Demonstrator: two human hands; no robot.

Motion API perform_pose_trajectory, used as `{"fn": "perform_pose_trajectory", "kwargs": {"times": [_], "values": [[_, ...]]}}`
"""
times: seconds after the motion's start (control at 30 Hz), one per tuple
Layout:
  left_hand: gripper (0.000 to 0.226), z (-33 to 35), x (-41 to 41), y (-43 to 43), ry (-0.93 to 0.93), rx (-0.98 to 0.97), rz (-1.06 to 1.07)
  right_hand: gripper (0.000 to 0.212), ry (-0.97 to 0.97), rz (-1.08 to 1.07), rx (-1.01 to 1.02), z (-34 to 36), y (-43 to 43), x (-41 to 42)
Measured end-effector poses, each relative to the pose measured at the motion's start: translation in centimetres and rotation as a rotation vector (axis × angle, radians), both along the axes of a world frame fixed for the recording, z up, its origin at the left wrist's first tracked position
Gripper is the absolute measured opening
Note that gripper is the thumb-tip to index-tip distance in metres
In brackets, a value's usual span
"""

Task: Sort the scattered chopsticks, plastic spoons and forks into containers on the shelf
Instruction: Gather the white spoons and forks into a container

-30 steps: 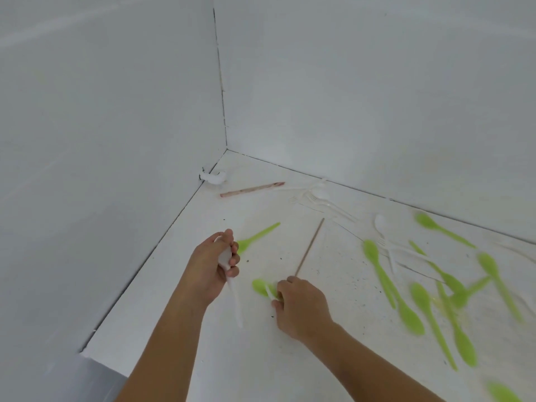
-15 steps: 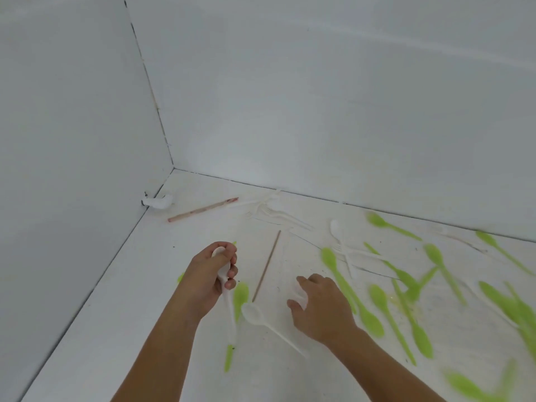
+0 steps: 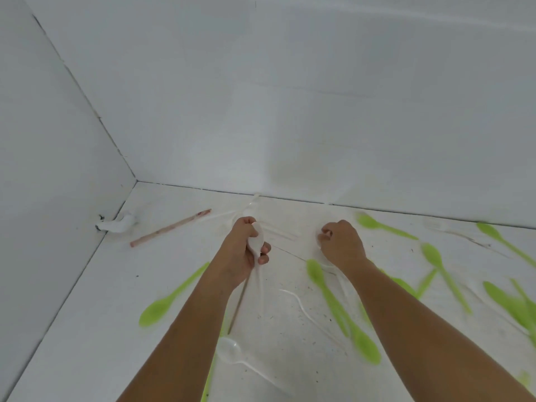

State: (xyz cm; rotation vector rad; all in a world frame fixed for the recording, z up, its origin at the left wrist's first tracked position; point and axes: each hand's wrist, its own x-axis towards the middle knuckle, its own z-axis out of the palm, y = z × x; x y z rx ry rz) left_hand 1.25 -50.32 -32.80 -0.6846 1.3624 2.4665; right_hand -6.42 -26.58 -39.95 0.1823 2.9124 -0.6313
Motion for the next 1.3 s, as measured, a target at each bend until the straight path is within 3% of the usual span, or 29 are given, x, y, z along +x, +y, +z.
{"fn": "perform_pose_trajectory", "kwargs": {"times": [0.13, 0.27, 0.33, 0.4, 0.47, 0.57, 0.7, 0.87, 0.93, 1.03, 1.13, 1.3], "values": [[0.018, -1.3, -0.2, -0.6, 0.001, -0.072, -0.045, 0.013, 0.094, -0.146, -0.215, 1.2, 0.3, -0.1], [0.016, -2.9, 0.5, -1.3, 0.045, -0.195, -0.088, 0.013, 0.423, -0.241, -0.482, 6.7, -1.9, 1.9], [0.021, -3.5, 0.8, -1.2, 0.059, -0.17, -0.071, 0.017, 0.385, -0.194, -0.638, 8.4, -4.6, 3.6], [0.029, -3.5, 1.1, -0.8, 0.061, -0.137, -0.068, 0.02, 0.207, -0.11, -0.697, 8.3, -7.7, 5.3], [0.031, -3.3, 1.5, -0.2, 0.078, -0.051, -0.061, 0.017, 0.089, -0.078, -0.674, 7.1, -10.4, 6.8], [0.036, -3.2, 1.9, 0.3, 0.083, 0.092, 0.009, 0.016, 0.11, -0.114, -0.644, 5.5, -12.7, 7.8], [0.037, -4.2, 2.5, 0.1, 0.074, 0.045, -0.009, 0.019, 0.223, -0.005, -0.512, 3.9, -13.7, 8.0], [0.028, -5.0, 2.4, -1.9, 0.022, -0.024, 0.103, 0.024, 0.037, -0.116, -0.598, 2.8, -12.4, 4.2], [0.026, -5.1, 2.1, -2.9, -0.007, -0.032, 0.138, 0.01, 0.14, -0.079, -0.496, 2.0, -12.0, 1.9], [0.022, -4.9, 1.6, -3.7, -0.018, -0.011, 0.143, 0.024, 0.208, 0.147, -0.161, 0.5, -12.4, -1.1], [0.021, -4.7, 1.3, -4.1, -0.02, 0.017, 0.126, 0.022, 0.139, 0.292, 0.089, -0.2, -13.0, -3.1], [0.021, -4.8, 0.7, -4.3, -0.024, 0.016, 0.113, 0.013, 0.095, 0.208, -0.01, 2.3, -12.4, -3.3]]}}
